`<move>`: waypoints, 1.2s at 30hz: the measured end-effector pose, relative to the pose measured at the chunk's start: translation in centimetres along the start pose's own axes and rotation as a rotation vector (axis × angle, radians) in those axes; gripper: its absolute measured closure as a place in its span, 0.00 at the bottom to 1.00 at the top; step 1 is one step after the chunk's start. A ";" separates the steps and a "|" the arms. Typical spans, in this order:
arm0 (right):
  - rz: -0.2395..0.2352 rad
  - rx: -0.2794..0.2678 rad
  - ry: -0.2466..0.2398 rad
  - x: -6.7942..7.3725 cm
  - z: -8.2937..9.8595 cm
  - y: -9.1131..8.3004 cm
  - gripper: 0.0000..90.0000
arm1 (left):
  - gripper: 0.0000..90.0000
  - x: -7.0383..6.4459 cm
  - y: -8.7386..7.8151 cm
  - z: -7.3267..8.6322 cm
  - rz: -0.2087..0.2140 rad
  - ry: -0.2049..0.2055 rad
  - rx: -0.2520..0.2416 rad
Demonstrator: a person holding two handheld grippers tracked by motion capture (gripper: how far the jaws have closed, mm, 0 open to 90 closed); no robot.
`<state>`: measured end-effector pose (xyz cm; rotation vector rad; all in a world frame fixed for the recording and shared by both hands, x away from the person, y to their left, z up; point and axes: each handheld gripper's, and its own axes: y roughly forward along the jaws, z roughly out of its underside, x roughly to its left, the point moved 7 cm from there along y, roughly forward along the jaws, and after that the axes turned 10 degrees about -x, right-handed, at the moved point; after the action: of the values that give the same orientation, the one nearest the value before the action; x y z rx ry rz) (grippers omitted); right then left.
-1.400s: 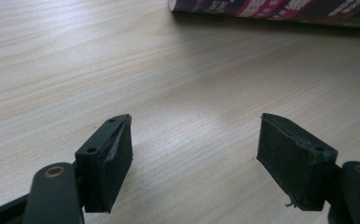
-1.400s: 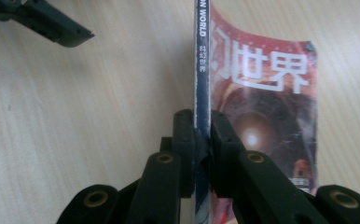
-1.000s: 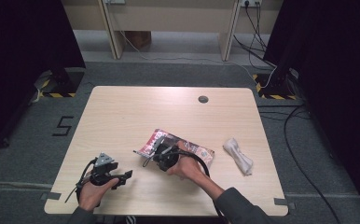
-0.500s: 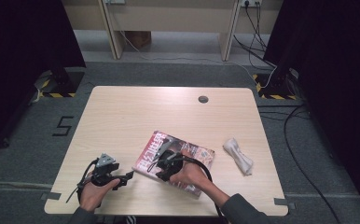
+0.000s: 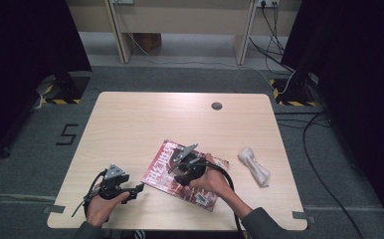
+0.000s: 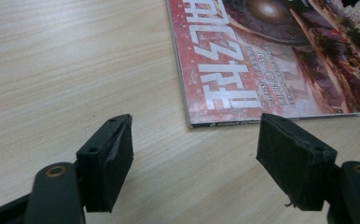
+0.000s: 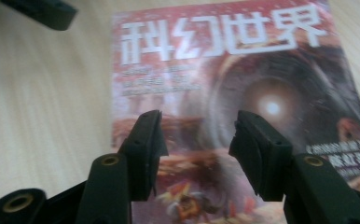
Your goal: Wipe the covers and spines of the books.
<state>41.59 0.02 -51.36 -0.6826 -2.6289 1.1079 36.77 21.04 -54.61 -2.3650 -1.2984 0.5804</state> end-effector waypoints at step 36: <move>0.173 -0.088 0.259 -9.6 5.5 0.1 0.34 | 0.39 -6.1 3.0 0.8 0.142 0.039 0.052</move>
<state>48.03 -8.09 -55.39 -1.0142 -2.4444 0.8810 35.51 14.45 -55.76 -2.4272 -1.0915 0.5989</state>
